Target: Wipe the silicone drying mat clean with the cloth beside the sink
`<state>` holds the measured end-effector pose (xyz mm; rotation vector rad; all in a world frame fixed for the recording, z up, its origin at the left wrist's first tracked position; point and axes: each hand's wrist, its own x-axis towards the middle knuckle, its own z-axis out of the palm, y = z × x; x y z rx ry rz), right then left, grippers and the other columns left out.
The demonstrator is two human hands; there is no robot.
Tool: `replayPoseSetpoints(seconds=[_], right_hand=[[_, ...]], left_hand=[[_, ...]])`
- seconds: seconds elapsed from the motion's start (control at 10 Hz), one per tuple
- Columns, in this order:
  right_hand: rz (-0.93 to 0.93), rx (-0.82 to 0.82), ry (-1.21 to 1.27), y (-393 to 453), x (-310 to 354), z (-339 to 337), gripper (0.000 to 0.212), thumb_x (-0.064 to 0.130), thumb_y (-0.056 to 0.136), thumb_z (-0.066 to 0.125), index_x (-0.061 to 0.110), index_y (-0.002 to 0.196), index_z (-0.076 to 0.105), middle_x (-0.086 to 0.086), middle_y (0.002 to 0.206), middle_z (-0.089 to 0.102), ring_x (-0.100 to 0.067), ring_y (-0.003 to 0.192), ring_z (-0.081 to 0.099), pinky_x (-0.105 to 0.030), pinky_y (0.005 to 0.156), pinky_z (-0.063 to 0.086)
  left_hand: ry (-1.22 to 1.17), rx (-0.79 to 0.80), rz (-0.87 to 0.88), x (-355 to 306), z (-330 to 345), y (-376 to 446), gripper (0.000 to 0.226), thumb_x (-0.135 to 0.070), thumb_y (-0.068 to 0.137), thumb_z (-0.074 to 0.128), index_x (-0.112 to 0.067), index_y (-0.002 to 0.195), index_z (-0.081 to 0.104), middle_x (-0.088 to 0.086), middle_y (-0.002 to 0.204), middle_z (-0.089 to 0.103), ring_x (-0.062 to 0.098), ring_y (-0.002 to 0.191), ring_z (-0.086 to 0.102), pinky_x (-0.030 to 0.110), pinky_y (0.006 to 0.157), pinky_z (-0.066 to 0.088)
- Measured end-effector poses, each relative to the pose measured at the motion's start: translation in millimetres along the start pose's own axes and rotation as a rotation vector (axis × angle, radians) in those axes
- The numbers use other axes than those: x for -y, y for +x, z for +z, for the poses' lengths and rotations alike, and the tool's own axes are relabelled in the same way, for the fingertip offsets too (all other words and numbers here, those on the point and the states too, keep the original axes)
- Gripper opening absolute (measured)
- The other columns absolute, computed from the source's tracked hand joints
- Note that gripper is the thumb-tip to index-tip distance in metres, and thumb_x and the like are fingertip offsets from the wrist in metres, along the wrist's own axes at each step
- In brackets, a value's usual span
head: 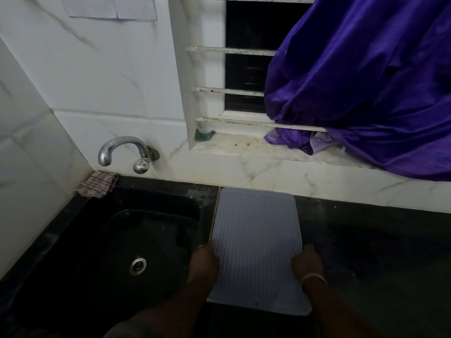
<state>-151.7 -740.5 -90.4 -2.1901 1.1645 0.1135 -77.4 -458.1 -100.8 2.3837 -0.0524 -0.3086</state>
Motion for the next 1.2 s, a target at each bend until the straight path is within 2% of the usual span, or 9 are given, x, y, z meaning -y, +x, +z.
replayPoseSetpoints(seconds=[0.2, 0.4, 0.5, 0.7, 0.8, 0.9, 1.0, 1.1, 1.2], right_hand=[[-0.025, -0.067, 0.106, -5.4, -3.4, -4.1, 0.004, -0.002, 0.092, 0.053, -0.003, 0.096, 0.055, -0.027, 0.109, 0.065, -0.037, 0.095, 0.062, -0.032, 0.072, 0.036], [-0.009, -0.088, 0.159, 0.2, -14.1, 3.1, 0.012, -0.002, 0.091, 0.052, -0.005, 0.102, 0.056, -0.026, 0.108, 0.064, -0.034, 0.089, 0.059, -0.036, 0.075, 0.044], [-0.066, -0.126, 0.081, -0.6, -23.0, 6.1, 0.023, -0.002, 0.087, 0.055, -0.003, 0.110, 0.058, -0.027, 0.108, 0.062, -0.039, 0.093, 0.059, -0.042, 0.081, 0.050], [-0.383, -0.194, -0.356, -31.3, -22.0, 36.4, 0.043, 0.004, 0.060, 0.084, 0.001, 0.100, 0.072, -0.025, 0.097, 0.064, -0.043, 0.079, 0.062, -0.047, 0.070, 0.053], [-0.402, -0.088, -0.409, -48.0, -12.5, 56.9, 0.044, 0.021, 0.080, 0.064, 0.004, 0.119, 0.069, -0.024, 0.122, 0.063, -0.044, 0.104, 0.063, -0.054, 0.088, 0.051], [-0.331, 0.001, -0.424, -50.2, -11.8, 65.9, 0.058, 0.028, 0.099, 0.042, 0.013, 0.155, 0.036, -0.017, 0.160, 0.032, -0.040, 0.145, 0.032, -0.056, 0.116, 0.025], [-0.334, 0.016, -0.425, -52.6, -13.2, 58.6, 0.062, 0.033, 0.103, 0.037, 0.017, 0.161, 0.020, -0.013, 0.168, 0.017, -0.036, 0.152, 0.018, -0.051, 0.122, 0.016], [-0.327, 0.107, -0.394, -46.0, -6.6, 45.2, 0.056, 0.033, 0.101, 0.041, 0.013, 0.153, 0.038, -0.014, 0.160, 0.033, -0.034, 0.143, 0.036, -0.047, 0.120, 0.029], [-0.378, 0.169, -0.335, -30.3, 25.5, 20.9, 0.031, 0.034, 0.098, 0.044, 0.014, 0.110, 0.066, -0.011, 0.118, 0.067, -0.024, 0.100, 0.063, -0.040, 0.093, 0.054]], left_hand=[[-0.018, 0.004, 0.006, -1.9, 1.2, -3.3, 0.044, -0.002, 0.098, 0.046, -0.013, 0.138, 0.061, 0.009, 0.130, 0.063, 0.025, 0.122, 0.060, 0.028, 0.102, 0.045], [-0.008, 0.015, -0.034, -0.2, 2.8, -7.4, 0.051, -0.002, 0.100, 0.043, -0.016, 0.149, 0.051, 0.010, 0.143, 0.056, 0.024, 0.130, 0.054, 0.030, 0.111, 0.041], [0.022, 0.032, -0.018, 0.9, 0.6, -10.5, 0.052, -0.004, 0.100, 0.043, -0.017, 0.151, 0.049, 0.011, 0.142, 0.056, 0.025, 0.130, 0.054, 0.031, 0.111, 0.042], [0.097, 0.085, -0.006, -1.4, -5.6, -19.4, 0.055, -0.005, 0.103, 0.039, -0.018, 0.156, 0.039, 0.010, 0.151, 0.048, 0.023, 0.137, 0.048, 0.030, 0.116, 0.036], [0.157, 0.061, -0.006, -4.8, -5.4, -29.8, 0.051, -0.007, 0.103, 0.039, -0.018, 0.153, 0.044, 0.010, 0.147, 0.052, 0.023, 0.134, 0.051, 0.030, 0.113, 0.039], [0.209, 0.053, 0.021, -5.0, -4.7, -36.7, 0.053, -0.005, 0.102, 0.038, -0.017, 0.153, 0.045, 0.010, 0.147, 0.053, 0.023, 0.134, 0.052, 0.030, 0.113, 0.039], [0.234, 0.105, 0.013, -9.7, -10.8, -37.8, 0.054, -0.008, 0.103, 0.040, -0.017, 0.156, 0.039, 0.010, 0.151, 0.049, 0.022, 0.138, 0.048, 0.027, 0.114, 0.034], [0.285, 0.227, 0.069, -22.0, -23.2, -29.3, 0.057, -0.016, 0.102, 0.049, -0.016, 0.158, 0.035, 0.011, 0.156, 0.043, 0.023, 0.142, 0.043, 0.028, 0.116, 0.032], [0.356, 0.273, 0.139, -39.3, -45.6, -5.3, 0.063, -0.031, 0.100, 0.057, -0.018, 0.158, 0.035, 0.010, 0.154, 0.045, 0.027, 0.139, 0.046, 0.038, 0.114, 0.040]])
